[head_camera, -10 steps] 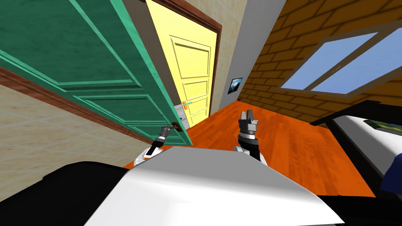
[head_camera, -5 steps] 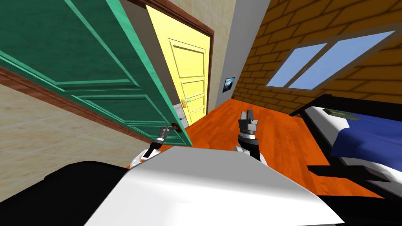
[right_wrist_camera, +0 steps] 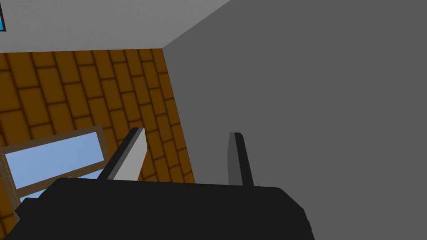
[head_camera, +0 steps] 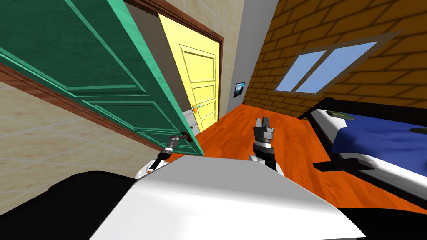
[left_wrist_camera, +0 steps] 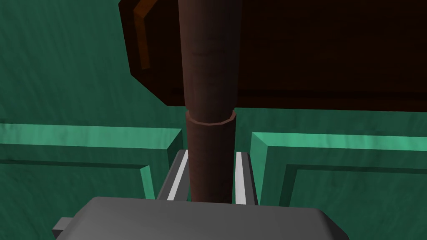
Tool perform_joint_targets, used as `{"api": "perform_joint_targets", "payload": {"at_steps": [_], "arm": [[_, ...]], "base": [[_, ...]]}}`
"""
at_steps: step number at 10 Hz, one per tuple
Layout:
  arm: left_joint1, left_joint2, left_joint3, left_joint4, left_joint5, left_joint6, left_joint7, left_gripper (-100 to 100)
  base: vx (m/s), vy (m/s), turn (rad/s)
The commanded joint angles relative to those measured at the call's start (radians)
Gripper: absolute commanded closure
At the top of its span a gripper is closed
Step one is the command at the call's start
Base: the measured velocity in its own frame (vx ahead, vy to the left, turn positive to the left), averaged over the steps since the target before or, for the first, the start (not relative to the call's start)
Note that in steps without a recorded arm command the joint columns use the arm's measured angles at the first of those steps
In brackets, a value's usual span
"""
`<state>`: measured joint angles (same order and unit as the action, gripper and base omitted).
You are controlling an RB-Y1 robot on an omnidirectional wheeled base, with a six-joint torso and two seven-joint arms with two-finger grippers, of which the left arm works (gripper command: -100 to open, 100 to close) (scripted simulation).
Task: Pull the door open
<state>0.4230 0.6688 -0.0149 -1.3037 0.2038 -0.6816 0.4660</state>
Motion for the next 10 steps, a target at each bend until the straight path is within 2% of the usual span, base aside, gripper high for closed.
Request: {"api": "perform_joint_targets", "payload": {"at_steps": [1,7,9,10], "arm": [[0.009,0.007,-0.010,0.003,-0.002,-0.026,0.009,100],[0.041,0.044,-0.034,0.029,-0.005,-0.113,0.040,100],[0.049,0.053,-0.039,0.035,-0.006,-0.134,0.048,100],[0.046,0.054,-0.028,0.035,-0.003,-0.122,0.044,100]], "base": [[-0.256,0.085,-0.199],[-0.196,0.071,-0.151],[-0.184,0.044,-0.112],[-0.081,0.030,-0.022]]}}
